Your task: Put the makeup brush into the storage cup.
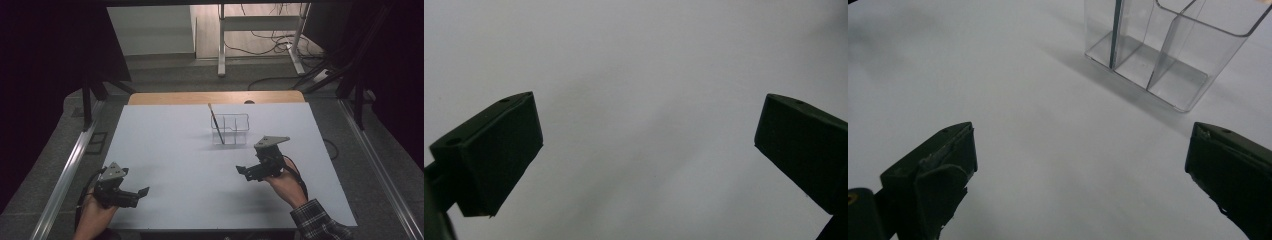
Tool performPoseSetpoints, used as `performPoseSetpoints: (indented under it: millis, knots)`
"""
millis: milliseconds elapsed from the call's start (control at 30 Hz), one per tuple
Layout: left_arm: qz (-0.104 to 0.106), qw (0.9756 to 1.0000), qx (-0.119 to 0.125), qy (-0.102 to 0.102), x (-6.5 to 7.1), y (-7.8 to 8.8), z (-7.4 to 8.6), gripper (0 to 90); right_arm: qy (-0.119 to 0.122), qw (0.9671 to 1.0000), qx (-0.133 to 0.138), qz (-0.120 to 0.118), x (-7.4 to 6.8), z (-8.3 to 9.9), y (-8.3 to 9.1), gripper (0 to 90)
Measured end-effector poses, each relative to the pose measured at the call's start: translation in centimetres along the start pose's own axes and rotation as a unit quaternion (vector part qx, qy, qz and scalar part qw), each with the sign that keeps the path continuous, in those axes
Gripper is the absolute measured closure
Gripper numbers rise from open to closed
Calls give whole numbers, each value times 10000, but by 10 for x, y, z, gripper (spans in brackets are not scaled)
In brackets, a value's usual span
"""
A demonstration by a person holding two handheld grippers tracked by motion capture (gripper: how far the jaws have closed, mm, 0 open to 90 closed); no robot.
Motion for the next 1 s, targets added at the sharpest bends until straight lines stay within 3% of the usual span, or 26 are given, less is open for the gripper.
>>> performPoseSetpoints:
  millis: [1000]
  knots:
    - [-10, 10000, -4, 39, -1, 0, 0, 0, -3, 9998, -87, 188, 7, 25, 21, 0]
Point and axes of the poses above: each handheld gripper's, and its own axes: y roughly backward along the jaws, z roughly out of its underside, x roughly to its right, the point moved 10 cm from there along -y, roughly forward along the jaws, and after that the axes turned 6 degrees about z, right-handed, at the moved point
